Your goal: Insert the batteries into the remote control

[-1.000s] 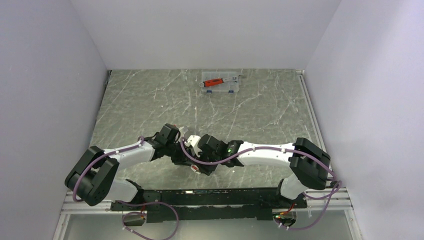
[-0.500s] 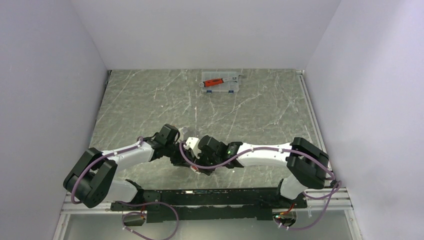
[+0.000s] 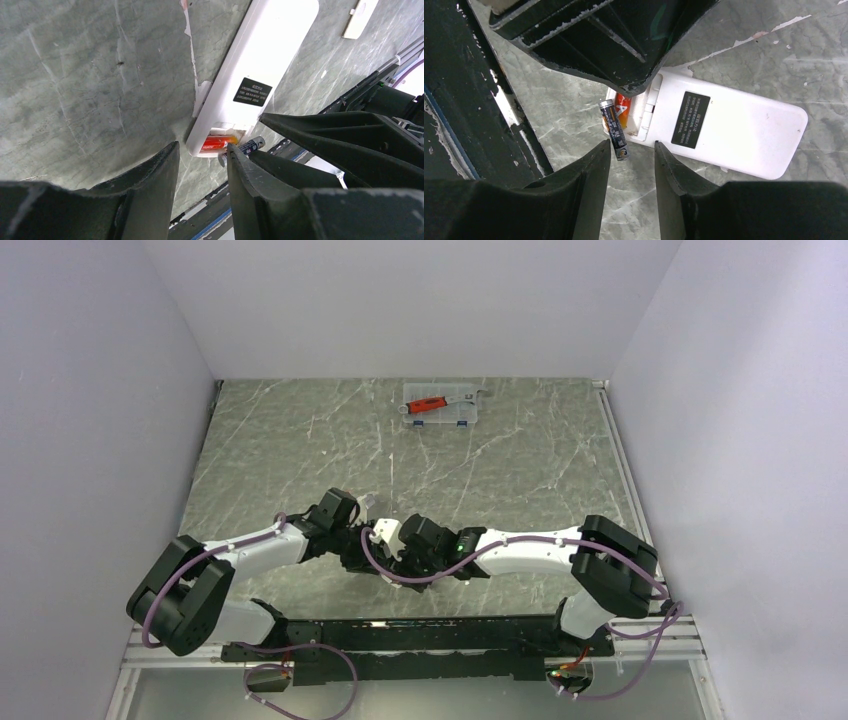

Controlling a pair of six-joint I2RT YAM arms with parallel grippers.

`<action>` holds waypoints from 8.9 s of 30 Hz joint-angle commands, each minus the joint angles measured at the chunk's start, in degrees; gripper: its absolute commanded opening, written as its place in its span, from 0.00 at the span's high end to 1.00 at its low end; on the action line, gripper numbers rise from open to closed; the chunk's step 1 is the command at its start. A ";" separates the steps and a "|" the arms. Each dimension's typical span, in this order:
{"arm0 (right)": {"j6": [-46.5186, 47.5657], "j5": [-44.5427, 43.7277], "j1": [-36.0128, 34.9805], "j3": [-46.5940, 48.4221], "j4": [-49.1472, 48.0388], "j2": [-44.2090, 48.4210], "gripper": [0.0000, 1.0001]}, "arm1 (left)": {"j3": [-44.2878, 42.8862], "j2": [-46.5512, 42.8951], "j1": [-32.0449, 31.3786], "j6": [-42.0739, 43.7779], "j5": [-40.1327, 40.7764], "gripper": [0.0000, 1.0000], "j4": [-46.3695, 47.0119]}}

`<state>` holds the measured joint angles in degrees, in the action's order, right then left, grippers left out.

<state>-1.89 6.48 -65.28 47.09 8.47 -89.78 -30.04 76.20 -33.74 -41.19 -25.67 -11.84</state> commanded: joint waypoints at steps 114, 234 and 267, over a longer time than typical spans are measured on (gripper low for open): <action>-23.06 -14.56 -3.34 14.28 21.06 -3.65 0.98 | 1.74 -5.51 -0.37 0.58 1.64 0.70 1.95; -38.10 -10.40 -0.64 8.08 5.73 -6.14 0.90 | 1.40 1.62 -0.45 -0.73 -4.31 0.69 8.92; -35.90 -11.40 -0.91 8.68 12.28 -7.55 1.00 | 2.28 0.49 -0.45 -1.78 -4.04 0.69 9.36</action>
<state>-38.33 -3.92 -65.82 56.23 16.47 -97.60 -28.29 77.56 -33.89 -41.76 -28.58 -4.14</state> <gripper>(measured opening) 0.009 0.313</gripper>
